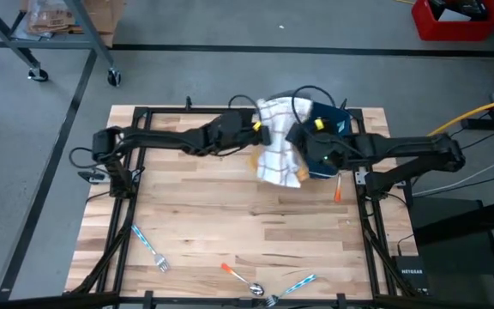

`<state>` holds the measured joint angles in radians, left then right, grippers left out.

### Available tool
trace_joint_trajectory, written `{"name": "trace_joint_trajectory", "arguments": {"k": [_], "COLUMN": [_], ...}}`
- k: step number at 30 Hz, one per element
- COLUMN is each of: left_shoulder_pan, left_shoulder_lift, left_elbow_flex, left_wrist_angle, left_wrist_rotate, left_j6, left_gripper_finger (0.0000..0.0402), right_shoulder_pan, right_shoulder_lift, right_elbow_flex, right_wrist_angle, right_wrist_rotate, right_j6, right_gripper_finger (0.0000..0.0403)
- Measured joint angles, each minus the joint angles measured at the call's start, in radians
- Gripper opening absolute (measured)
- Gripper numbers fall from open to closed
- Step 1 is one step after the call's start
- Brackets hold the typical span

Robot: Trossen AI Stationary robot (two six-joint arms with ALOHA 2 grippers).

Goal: Fold towel
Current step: Put the stacked towels into the blue bin

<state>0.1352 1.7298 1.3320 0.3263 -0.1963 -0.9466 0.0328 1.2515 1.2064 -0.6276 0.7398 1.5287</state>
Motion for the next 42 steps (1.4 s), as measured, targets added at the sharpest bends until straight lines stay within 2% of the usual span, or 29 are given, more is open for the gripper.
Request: {"name": "trace_joint_trajectory", "arguments": {"k": [2, 3, 5, 15, 19, 24, 37, 42], "left_shoulder_pan": [0.016, 0.023, 0.029, 0.063, 0.064, 0.074, 0.129, 0.135], "left_shoulder_lift": [0.043, 0.065, 0.101, 0.325, 0.395, 0.429, 0.522, 0.559], "left_elbow_flex": [0.08, 0.106, 0.17, 0.383, 0.435, 0.45, 0.45, 0.45], "left_wrist_angle": [0.0, 0.088, 0.125, 0.112, 0.107, 0.093, 0.052, 0.06], "left_wrist_rotate": [0.015, 0.038, 0.076, 0.143, 0.147, 0.147, 0.149, 0.108], "left_j6": [-0.003, -0.006, -0.001, -0.037, -0.059, -0.059, -0.101, -0.087], "left_gripper_finger": [0.0, 0.0, 0.0, 0.0, 0.0, 0.0, 0.0, 0.0018], "right_shoulder_pan": [-0.011, -0.022, -0.035, -0.112, -0.131, -0.177, -0.332, -0.38], "right_shoulder_lift": [-0.021, -0.025, -0.032, -0.065, -0.062, -0.082, -0.116, -0.113], "right_elbow_flex": [-0.005, -0.008, -0.008, -0.005, -0.015, -0.106, -0.427, -0.515], "right_wrist_angle": [-0.11, -0.158, -0.216, -0.529, -0.611, -0.541, -0.121, -0.01], "right_wrist_rotate": [0.034, 0.045, 0.061, 0.025, 0.008, -0.003, -0.076, -0.083], "right_j6": [0.053, 0.073, 0.123, 0.275, 0.282, 0.281, 0.21, 0.191], "right_gripper_finger": [0.0014, 0.0014, 0.0014, 0.0014, 0.0014, 0.0014, 0.0014, 0.0015]}}
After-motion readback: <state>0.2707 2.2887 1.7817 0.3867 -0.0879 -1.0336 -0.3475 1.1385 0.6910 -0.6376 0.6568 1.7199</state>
